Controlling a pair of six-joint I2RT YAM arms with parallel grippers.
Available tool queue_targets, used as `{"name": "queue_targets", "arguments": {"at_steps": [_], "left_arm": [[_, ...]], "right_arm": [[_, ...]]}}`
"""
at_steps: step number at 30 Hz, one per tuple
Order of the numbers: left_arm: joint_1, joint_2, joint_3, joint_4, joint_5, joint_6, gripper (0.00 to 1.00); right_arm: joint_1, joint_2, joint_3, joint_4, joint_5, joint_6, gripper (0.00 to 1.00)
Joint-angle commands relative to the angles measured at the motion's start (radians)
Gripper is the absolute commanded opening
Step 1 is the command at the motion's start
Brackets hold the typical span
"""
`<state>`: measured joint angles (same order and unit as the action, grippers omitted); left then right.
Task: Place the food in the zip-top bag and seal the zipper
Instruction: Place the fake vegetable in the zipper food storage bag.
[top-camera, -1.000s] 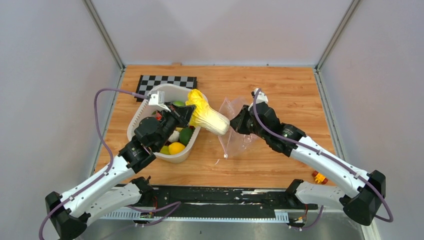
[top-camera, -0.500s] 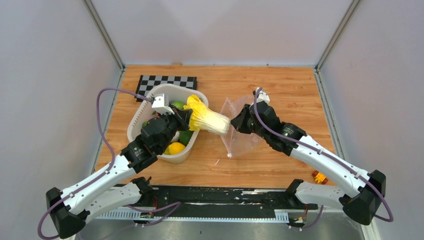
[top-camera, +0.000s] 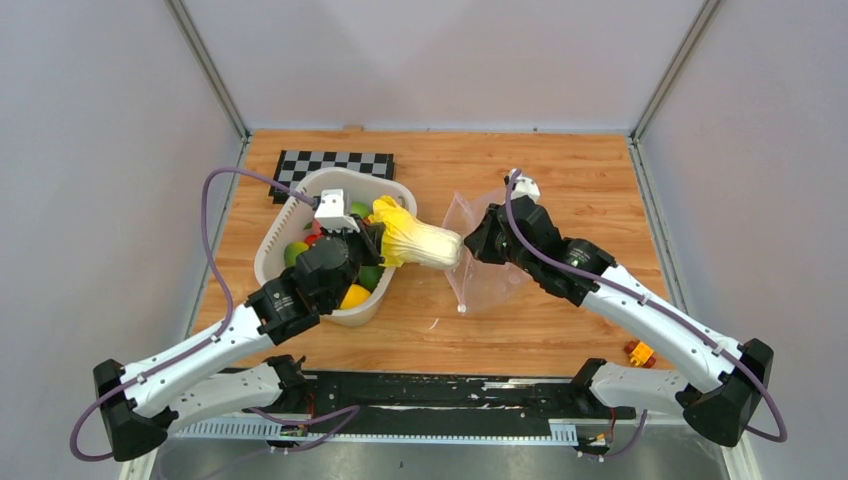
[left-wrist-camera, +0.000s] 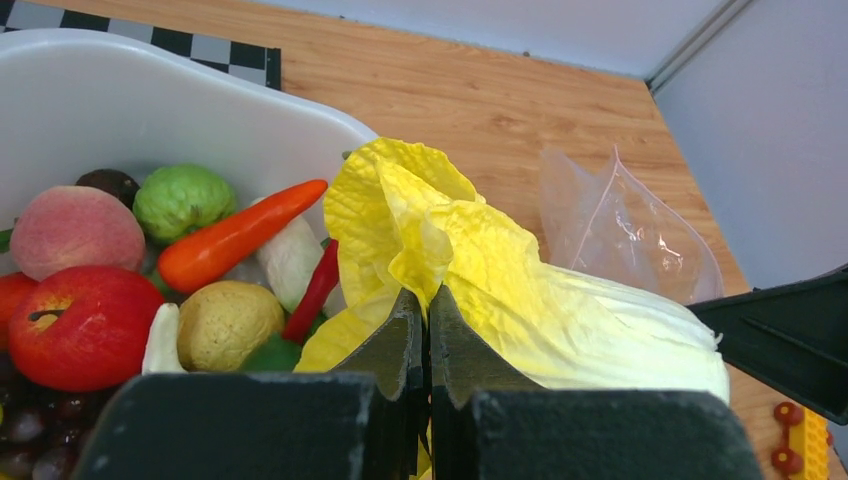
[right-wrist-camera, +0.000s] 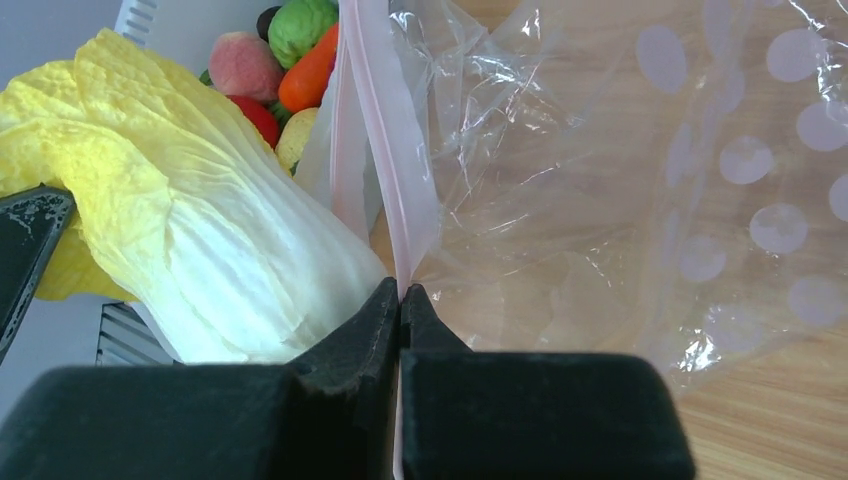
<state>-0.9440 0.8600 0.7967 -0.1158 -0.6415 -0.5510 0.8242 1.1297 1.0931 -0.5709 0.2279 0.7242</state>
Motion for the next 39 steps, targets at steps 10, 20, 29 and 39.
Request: {"name": "queue_targets", "arguments": {"at_steps": [10, 20, 29, 39], "left_arm": [[-0.015, -0.041, -0.005, 0.066, 0.006, -0.007, 0.0], [-0.026, -0.029, -0.033, 0.216, 0.058, -0.125, 0.0], [-0.027, -0.054, -0.129, 0.427, 0.09, -0.225, 0.0], [-0.027, -0.124, -0.267, 0.569, 0.069, -0.312, 0.0]], "right_arm": [[0.009, -0.021, -0.04, 0.159, -0.067, 0.022, 0.0], [0.012, -0.021, -0.089, 0.242, -0.101, 0.118, 0.0], [0.026, -0.03, -0.179, 0.399, -0.142, 0.218, 0.0], [0.026, -0.052, -0.244, 0.554, -0.19, 0.267, 0.0]]}}
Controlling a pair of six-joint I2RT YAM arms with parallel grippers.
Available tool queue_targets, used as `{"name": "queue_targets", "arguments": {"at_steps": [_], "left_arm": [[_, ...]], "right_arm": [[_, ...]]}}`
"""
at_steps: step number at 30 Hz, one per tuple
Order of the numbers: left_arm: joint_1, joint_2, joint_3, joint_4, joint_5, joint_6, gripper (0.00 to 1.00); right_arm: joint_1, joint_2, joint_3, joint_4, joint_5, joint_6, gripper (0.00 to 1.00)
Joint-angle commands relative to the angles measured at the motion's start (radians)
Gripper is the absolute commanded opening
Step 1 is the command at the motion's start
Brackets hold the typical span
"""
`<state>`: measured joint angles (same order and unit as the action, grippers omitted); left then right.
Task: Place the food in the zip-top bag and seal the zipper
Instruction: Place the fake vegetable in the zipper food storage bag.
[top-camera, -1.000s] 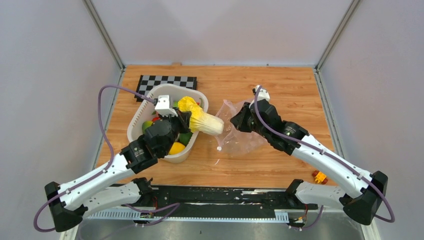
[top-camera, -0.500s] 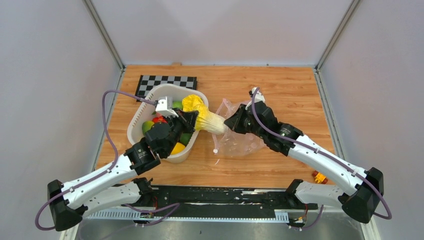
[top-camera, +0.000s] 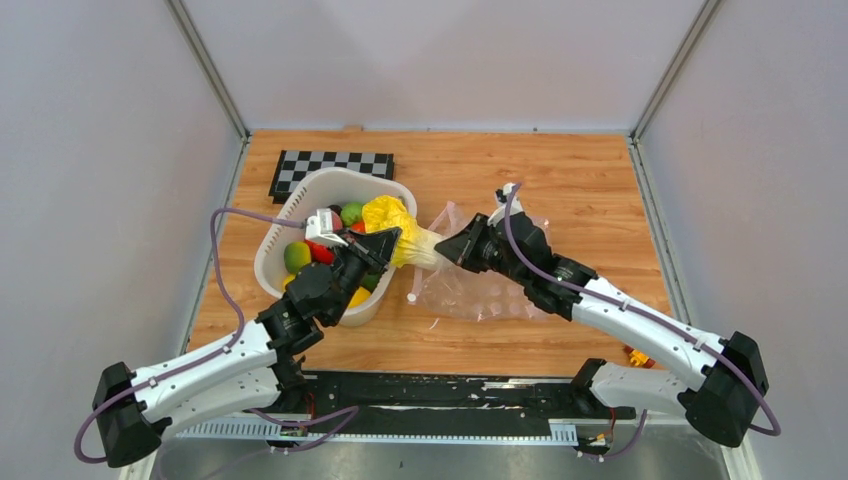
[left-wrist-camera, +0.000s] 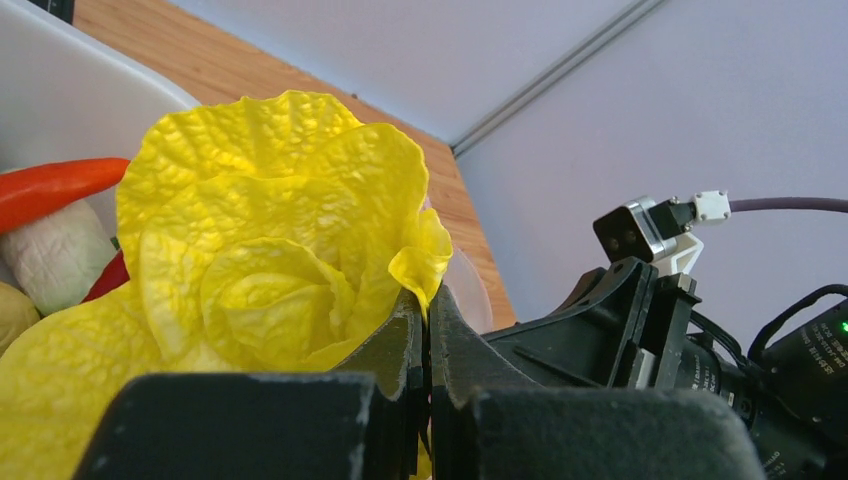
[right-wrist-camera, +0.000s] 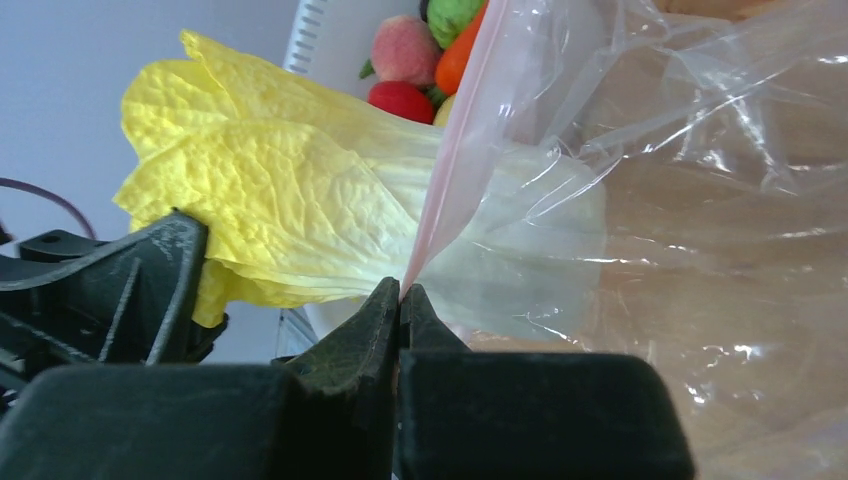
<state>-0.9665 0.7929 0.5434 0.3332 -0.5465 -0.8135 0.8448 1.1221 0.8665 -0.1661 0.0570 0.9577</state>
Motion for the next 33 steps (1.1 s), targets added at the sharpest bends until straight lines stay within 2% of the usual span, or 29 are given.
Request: {"name": "queue_targets", "arguments": {"at_steps": [1, 5, 10, 13, 17, 23, 26, 28, 30, 33], "left_arm": [[-0.004, -0.073, -0.013, 0.1, -0.038, -0.045, 0.0], [-0.005, -0.14, -0.016, 0.046, -0.092, -0.041, 0.0], [-0.004, -0.203, -0.065, 0.155, -0.062, -0.075, 0.0], [-0.005, -0.198, -0.045, 0.137, -0.024, -0.091, 0.0], [-0.004, -0.176, -0.085, 0.219, 0.017, -0.135, 0.0], [-0.005, -0.19, -0.109, 0.206, 0.0, -0.136, 0.0], [-0.004, -0.197, -0.093, 0.158, 0.001, -0.122, 0.0], [-0.004, -0.189, -0.064, 0.117, 0.026, -0.105, 0.0], [-0.005, -0.181, -0.057, 0.139, 0.066, -0.081, 0.0], [-0.004, -0.179, -0.025, 0.181, 0.135, -0.011, 0.0]], "right_arm": [[0.003, -0.06, -0.039, 0.205, -0.018, 0.039, 0.0], [-0.008, -0.094, -0.056, 0.234, -0.037, 0.051, 0.0], [-0.009, -0.049, -0.024, 0.198, -0.082, -0.012, 0.0], [-0.011, -0.036, -0.065, 0.32, -0.136, -0.023, 0.0], [-0.014, 0.001, -0.073, 0.464, -0.254, 0.015, 0.0], [-0.014, -0.012, -0.09, 0.539, -0.27, 0.085, 0.0], [-0.015, -0.025, -0.071, 0.528, -0.268, 0.03, 0.0], [-0.019, -0.018, -0.059, 0.58, -0.351, -0.029, 0.0], [-0.024, -0.004, -0.024, 0.526, -0.401, -0.095, 0.0], [-0.025, -0.014, 0.016, 0.314, -0.312, -0.21, 0.0]]}}
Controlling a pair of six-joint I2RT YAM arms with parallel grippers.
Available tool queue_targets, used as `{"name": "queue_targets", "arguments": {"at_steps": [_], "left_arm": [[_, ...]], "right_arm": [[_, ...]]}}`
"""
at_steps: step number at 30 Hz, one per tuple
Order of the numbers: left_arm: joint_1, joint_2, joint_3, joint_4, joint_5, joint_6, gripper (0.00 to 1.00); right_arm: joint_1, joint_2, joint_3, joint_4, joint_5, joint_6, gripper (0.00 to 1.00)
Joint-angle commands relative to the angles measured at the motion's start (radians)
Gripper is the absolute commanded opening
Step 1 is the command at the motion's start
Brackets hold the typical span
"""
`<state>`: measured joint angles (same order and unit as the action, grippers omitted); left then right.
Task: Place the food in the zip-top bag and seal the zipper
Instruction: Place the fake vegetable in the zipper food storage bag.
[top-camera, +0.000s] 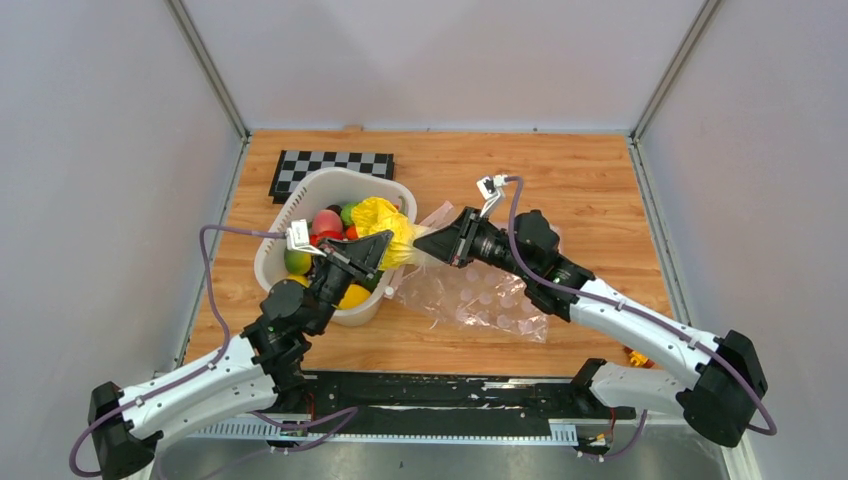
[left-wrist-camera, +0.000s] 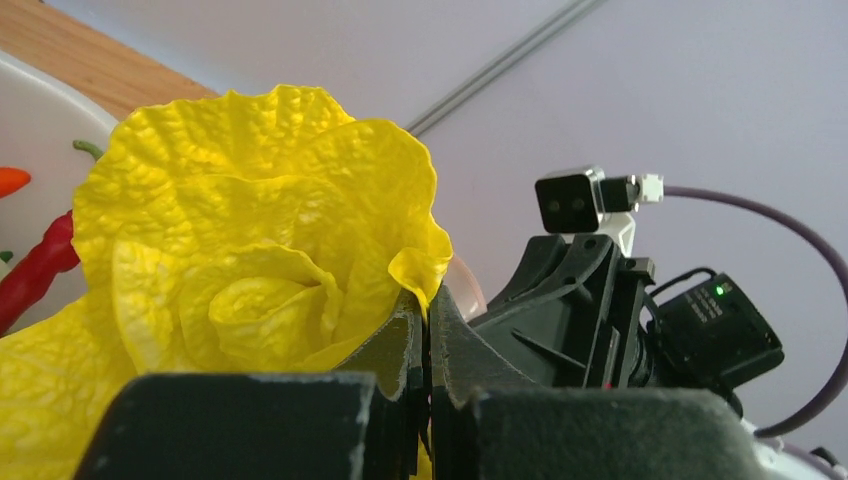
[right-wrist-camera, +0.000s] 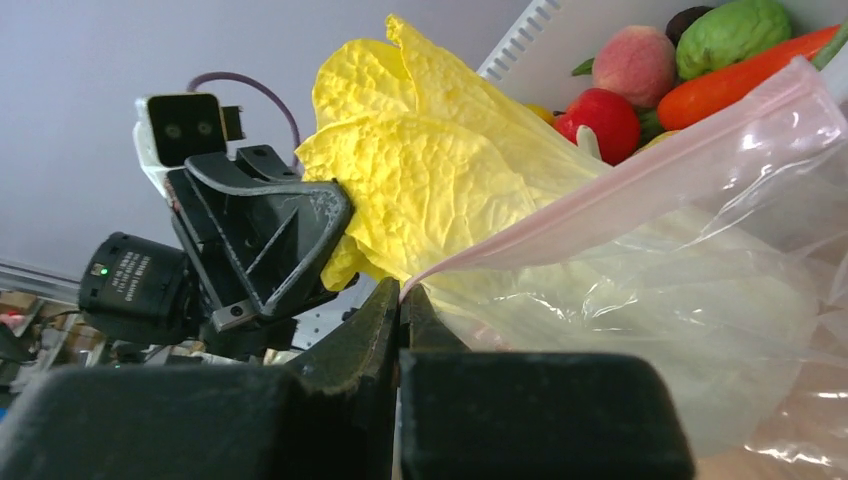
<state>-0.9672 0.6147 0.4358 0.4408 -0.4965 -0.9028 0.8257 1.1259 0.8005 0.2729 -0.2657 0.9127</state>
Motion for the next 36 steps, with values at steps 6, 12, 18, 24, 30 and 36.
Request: {"name": "queue_targets", "arguments": {"at_steps": [6, 12, 18, 24, 30, 36], "left_arm": [[-0.003, -0.082, 0.051, 0.146, 0.06, 0.105, 0.0], [-0.003, -0.102, 0.026, 0.186, 0.08, 0.047, 0.0], [-0.003, -0.053, 0.014, 0.199, 0.095, -0.014, 0.0], [-0.004, 0.022, -0.05, 0.293, 0.087, -0.075, 0.0], [-0.003, 0.03, -0.053, 0.3, 0.096, -0.079, 0.0], [0.009, -0.006, -0.035, 0.292, 0.127, -0.071, 0.0]], "right_arm": [[-0.008, -0.039, 0.057, -0.227, 0.11, -0.264, 0.0], [-0.008, -0.042, 0.0, -0.068, 0.044, -0.222, 0.0], [-0.009, -0.039, -0.029, 0.083, -0.029, -0.133, 0.0], [-0.008, -0.028, -0.04, 0.185, -0.078, -0.054, 0.0], [-0.012, -0.032, -0.03, 0.161, -0.082, -0.081, 0.0], [-0.031, -0.042, -0.024, 0.13, -0.147, -0.175, 0.0]]}}
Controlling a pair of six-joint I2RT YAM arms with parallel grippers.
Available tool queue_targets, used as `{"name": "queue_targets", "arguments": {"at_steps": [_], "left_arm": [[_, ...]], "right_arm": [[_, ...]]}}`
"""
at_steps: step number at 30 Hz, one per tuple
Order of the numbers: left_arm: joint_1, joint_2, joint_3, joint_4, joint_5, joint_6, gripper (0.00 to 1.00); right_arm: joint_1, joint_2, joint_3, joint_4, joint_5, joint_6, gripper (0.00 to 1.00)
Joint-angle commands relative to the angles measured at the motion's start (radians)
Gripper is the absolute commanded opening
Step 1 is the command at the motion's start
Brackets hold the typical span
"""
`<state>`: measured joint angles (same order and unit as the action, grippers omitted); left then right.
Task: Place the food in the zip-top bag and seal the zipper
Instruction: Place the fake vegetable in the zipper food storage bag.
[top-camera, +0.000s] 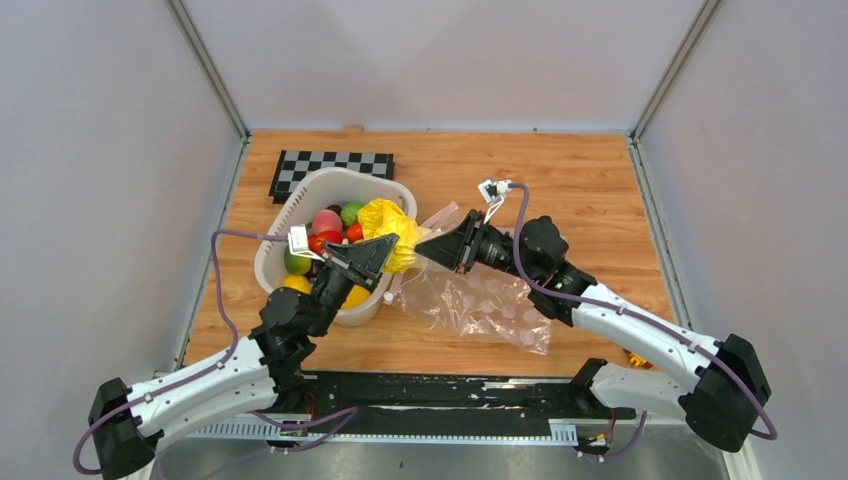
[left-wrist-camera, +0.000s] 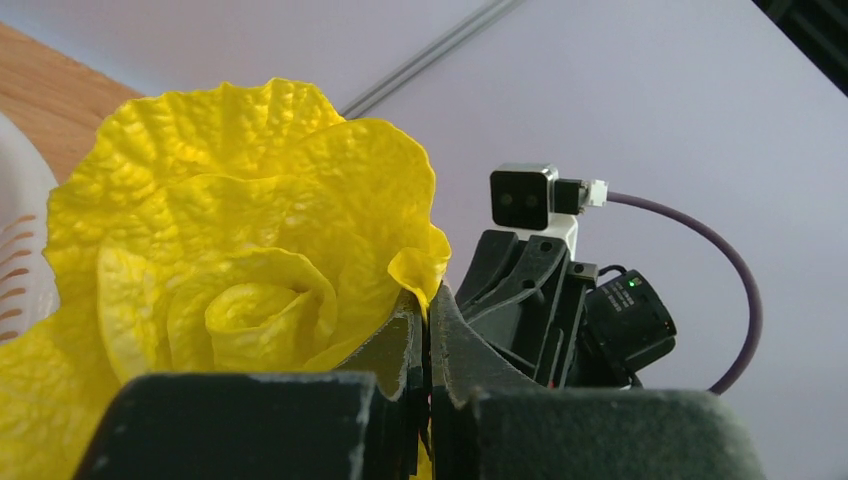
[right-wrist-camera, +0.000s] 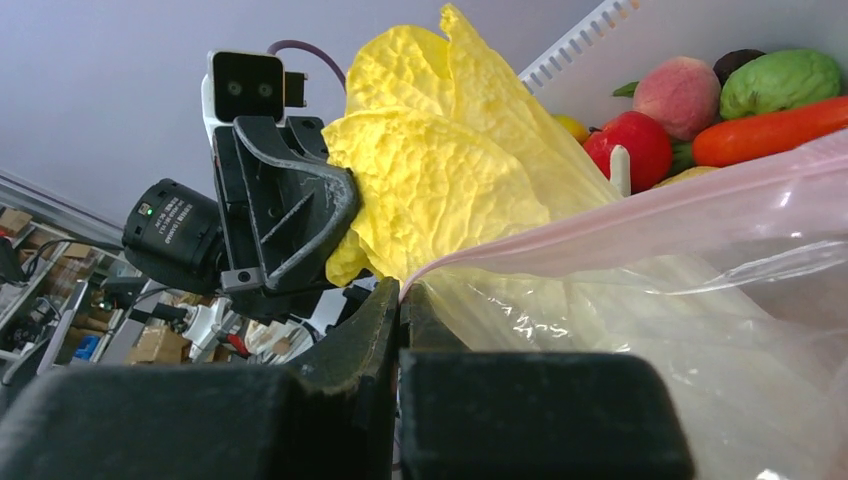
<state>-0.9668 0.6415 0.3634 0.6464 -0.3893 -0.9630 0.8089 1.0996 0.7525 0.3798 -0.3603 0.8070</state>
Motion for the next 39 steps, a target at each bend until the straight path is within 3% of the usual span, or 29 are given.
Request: {"name": "queue_targets", "arguments": {"at_steps": [1, 5, 9, 13, 16, 18, 22, 26, 28, 36, 39], "left_arm": [[0.014, -0.04, 0.038, 0.089, 0.032, -0.011, 0.0], [0.044, -0.061, 0.039, 0.067, 0.057, -0.025, 0.0], [0.08, -0.064, 0.045, 0.029, 0.096, -0.042, 0.0], [0.098, -0.054, 0.045, 0.019, 0.121, -0.069, 0.0], [0.098, -0.061, 0.026, 0.045, 0.117, -0.075, 0.0], [0.099, -0.058, 0.031, 0.047, 0.127, -0.071, 0.0], [0.105, 0.012, 0.055, 0.072, 0.203, -0.094, 0.0], [0.106, 0.076, -0.026, 0.213, 0.168, -0.162, 0.0], [0.107, 0.081, -0.032, 0.193, 0.157, -0.156, 0.0], [0.109, 0.034, 0.027, -0.002, 0.134, -0.087, 0.0], [0.109, 0.032, 0.074, -0.076, 0.17, -0.043, 0.0]], "right_arm": [[-0.016, -0.028, 0.014, 0.026, -0.046, -0.076, 0.0], [-0.025, -0.057, -0.014, 0.085, -0.116, -0.117, 0.0], [-0.025, -0.019, 0.084, -0.14, -0.237, -0.266, 0.0], [-0.026, -0.017, 0.098, -0.246, -0.153, -0.352, 0.0], [-0.025, -0.007, 0.133, -0.402, 0.05, -0.366, 0.0], [-0.025, 0.016, 0.166, -0.432, 0.045, -0.379, 0.0], [-0.024, 0.088, 0.213, -0.396, -0.134, -0.394, 0.0], [-0.013, 0.081, 0.196, -0.24, -0.282, -0.381, 0.0], [-0.013, 0.065, 0.179, -0.169, -0.321, -0.375, 0.0], [-0.013, 0.068, 0.131, -0.069, -0.284, -0.344, 0.0], [-0.013, 0.084, 0.107, -0.034, -0.196, -0.288, 0.0]]}}
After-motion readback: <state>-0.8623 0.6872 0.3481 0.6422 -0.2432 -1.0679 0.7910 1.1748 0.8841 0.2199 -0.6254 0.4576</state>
